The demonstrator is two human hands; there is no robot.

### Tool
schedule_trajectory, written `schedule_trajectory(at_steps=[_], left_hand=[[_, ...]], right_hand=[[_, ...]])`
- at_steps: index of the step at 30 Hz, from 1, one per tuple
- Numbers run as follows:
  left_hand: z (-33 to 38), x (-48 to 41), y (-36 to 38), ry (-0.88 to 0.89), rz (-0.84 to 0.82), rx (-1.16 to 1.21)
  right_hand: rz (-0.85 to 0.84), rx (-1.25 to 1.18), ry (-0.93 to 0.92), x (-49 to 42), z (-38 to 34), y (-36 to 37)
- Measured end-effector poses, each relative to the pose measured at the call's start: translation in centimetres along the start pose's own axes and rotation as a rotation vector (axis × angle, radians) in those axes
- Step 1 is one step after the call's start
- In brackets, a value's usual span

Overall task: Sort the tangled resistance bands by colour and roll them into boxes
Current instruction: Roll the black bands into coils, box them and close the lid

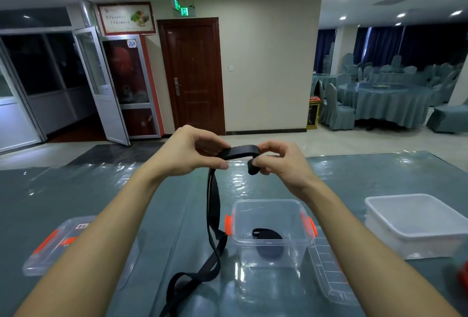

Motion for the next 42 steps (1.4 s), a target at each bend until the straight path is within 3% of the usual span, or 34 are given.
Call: schedule_trajectory(at_steps=[5, 12, 22, 30, 33, 37, 42], left_hand=[[-0.6, 0.3, 2.9, 0.009, 0.159, 0.256], [-1.8, 0.9, 4.1, -0.012, 0.283, 0.399], [-2.7, 2.1, 3.5, -0.093, 0.255, 0.438], [-1.0, 1.7, 4.5, -0.056, 0.26, 0.46], [-0.7, 2.0, 3.6, -0.068, 0.196, 0.29], [0.2, 2.2, 2.0, -0.084, 0.055, -0.106], [1.7, 1.5, 1.6, -0.122, -0.14, -0.179]], right_hand=[[0.077, -0.499, 0.048, -0.4, 0.1, 3.1], [0.066, -0.848, 0.209, 1.0, 2.6, 5.4], [0.113, -0.663, 0.177, 2.4, 2.4, 4.5], [0.039, -0.735, 0.144, 3.1, 3.2, 5.3], [0.017, -0.433, 0.119, 3.6, 3.6, 4.8], [-0.047, 0.46, -0.046, 3.2, 1.5, 2.6], [-0.245, 0.787, -0.096, 1.8, -1.4, 3.4]])
Point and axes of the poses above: each hand's wrist, its own x-axis away from the middle knuckle, its own y-axis out of the palm, z = x × y, the point moved 1 cm from there along -x, towards the middle knuckle, and after that the axes turned 1 degree about -y, right-handed, at the moved point
